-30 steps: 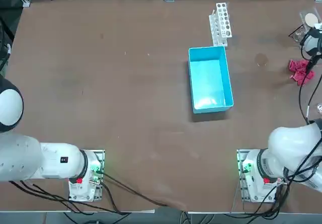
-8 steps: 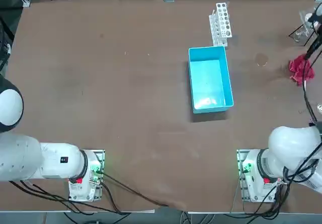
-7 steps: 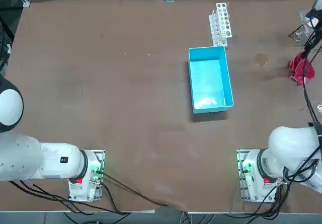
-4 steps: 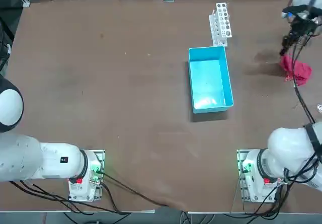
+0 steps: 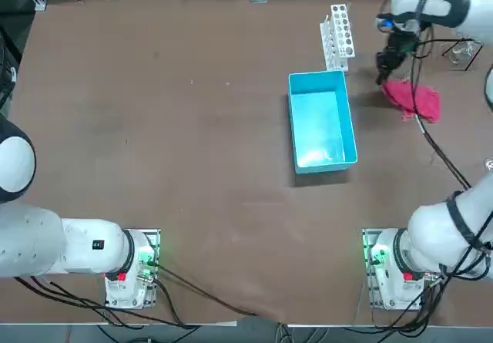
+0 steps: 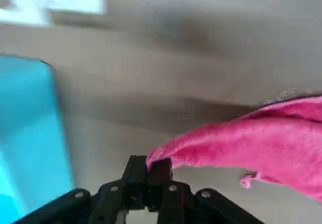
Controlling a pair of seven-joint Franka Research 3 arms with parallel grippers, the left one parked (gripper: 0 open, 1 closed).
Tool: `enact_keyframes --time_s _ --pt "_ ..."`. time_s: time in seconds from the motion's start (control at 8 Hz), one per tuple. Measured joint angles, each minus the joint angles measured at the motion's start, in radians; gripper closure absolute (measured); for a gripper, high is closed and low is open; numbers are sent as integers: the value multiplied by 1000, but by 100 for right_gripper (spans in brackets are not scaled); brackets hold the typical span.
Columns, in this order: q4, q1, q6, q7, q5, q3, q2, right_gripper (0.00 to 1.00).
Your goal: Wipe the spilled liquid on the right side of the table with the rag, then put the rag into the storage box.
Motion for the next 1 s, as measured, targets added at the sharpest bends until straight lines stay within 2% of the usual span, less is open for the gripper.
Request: enact_keyframes --time_s 0.25,0.5,0.88,1.0 --pt "27 62 8 68 74 0 2 99" --pt "78 78 -7 85 100 -2 2 99" --pt "193 50 -206 72 107 -22 1 99" --pt "198 22 -244 30 90 -27 5 99"
